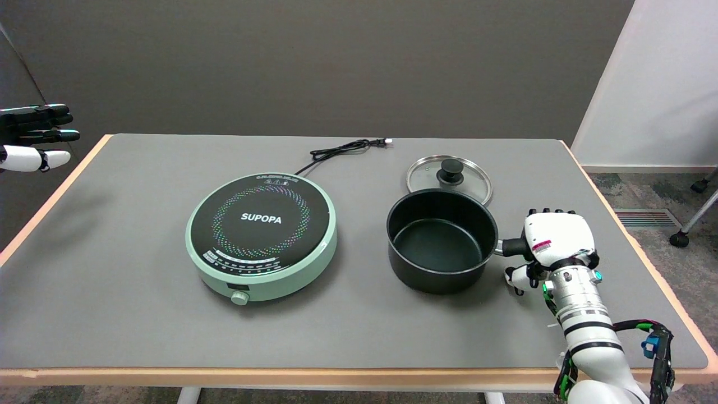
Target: Pick up the pot lid.
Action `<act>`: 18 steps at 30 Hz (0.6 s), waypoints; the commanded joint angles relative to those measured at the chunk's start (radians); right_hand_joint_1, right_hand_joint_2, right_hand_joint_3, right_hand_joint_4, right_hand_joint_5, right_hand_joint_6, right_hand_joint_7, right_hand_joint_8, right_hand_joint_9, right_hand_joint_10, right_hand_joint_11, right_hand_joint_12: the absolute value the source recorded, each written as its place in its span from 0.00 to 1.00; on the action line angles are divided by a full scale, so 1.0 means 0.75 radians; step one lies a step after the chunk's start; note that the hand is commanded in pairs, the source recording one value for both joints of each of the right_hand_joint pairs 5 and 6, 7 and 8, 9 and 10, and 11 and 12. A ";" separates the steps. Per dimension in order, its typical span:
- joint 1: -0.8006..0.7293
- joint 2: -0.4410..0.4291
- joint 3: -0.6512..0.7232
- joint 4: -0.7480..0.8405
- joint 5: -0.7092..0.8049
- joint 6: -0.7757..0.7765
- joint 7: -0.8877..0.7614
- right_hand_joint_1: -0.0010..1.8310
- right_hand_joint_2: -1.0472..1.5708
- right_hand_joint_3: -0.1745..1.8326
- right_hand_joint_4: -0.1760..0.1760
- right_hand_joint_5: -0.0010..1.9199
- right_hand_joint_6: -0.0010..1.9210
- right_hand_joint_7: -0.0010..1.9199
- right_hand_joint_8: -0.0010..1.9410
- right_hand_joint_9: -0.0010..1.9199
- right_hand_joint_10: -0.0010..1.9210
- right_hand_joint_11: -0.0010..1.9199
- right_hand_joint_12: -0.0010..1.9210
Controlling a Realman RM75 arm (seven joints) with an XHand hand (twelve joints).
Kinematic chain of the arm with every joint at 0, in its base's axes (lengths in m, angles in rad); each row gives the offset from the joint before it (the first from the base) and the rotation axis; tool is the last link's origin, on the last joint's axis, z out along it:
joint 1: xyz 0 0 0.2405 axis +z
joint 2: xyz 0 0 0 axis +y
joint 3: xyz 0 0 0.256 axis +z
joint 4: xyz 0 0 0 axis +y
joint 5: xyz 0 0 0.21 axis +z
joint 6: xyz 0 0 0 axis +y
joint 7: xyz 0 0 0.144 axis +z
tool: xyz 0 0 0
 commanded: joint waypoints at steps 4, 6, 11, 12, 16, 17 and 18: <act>0.054 0.002 -0.005 -0.056 0.066 0.041 -0.002 0.60 0.72 0.40 0.33 0.92 0.92 0.92 0.91 0.92 0.92 0.92 0.92; 0.060 0.007 -0.009 -0.067 0.115 0.060 -0.002 0.54 0.82 0.41 0.29 0.92 0.92 0.92 0.91 0.92 0.92 0.92 0.92; 0.069 0.012 -0.015 -0.080 0.145 0.063 -0.002 0.47 0.80 0.66 0.30 0.93 0.93 0.93 0.92 0.93 0.93 0.93 0.93; 0.071 0.013 -0.016 -0.082 0.147 0.064 -0.002 0.47 0.79 0.67 0.31 0.93 0.93 0.93 0.92 0.93 0.93 0.93 0.93; 0.075 0.016 -0.018 -0.088 0.147 0.061 0.002 0.45 0.82 0.57 0.32 0.94 0.94 0.94 0.93 0.94 0.94 0.94 0.94; 0.076 0.016 -0.018 -0.088 0.147 0.060 0.003 0.45 0.84 0.54 0.32 0.94 0.94 0.94 0.93 0.94 0.94 0.94 0.94; 0.077 0.016 -0.018 -0.088 0.147 0.058 0.004 0.45 0.86 0.51 0.32 0.94 0.94 0.94 0.93 0.94 0.94 0.94 0.94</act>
